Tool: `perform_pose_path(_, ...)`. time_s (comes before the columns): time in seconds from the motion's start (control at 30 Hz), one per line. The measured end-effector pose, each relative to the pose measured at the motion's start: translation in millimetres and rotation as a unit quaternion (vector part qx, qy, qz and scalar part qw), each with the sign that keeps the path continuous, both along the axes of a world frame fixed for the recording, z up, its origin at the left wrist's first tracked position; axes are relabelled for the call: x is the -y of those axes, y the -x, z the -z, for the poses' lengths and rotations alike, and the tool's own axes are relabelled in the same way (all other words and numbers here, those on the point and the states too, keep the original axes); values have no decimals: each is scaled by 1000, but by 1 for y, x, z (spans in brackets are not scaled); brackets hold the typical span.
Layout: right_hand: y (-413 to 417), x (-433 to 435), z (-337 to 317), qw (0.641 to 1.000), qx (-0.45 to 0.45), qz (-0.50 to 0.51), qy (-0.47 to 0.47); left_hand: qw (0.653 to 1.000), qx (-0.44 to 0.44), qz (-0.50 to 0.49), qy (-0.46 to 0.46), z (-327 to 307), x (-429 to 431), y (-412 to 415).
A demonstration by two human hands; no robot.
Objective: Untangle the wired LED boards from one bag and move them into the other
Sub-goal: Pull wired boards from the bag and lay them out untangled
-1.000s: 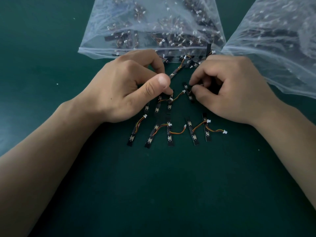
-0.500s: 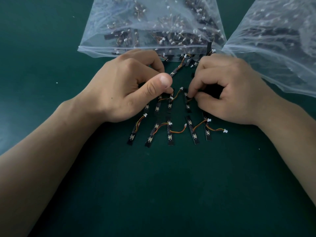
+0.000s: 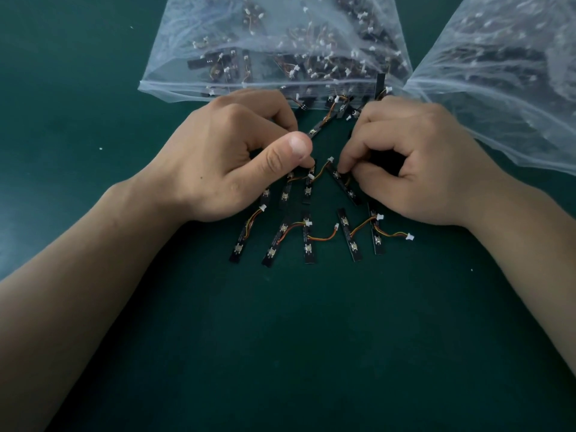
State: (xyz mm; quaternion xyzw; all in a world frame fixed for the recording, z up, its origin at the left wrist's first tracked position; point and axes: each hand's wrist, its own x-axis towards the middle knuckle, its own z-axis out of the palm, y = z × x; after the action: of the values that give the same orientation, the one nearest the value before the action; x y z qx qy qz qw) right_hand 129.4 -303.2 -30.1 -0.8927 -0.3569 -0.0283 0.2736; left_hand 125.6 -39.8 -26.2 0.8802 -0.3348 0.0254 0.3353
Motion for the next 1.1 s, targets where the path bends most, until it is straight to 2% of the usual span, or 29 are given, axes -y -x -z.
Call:
perform_pose_path(0.3,-2,1,2,1000,5,-28,4,1000,-1,-1,2,0,0,1)
perform_pose_path(1.1,1,-3,2,999,17,27,7,1000,13,2,-7,-1,0,2)
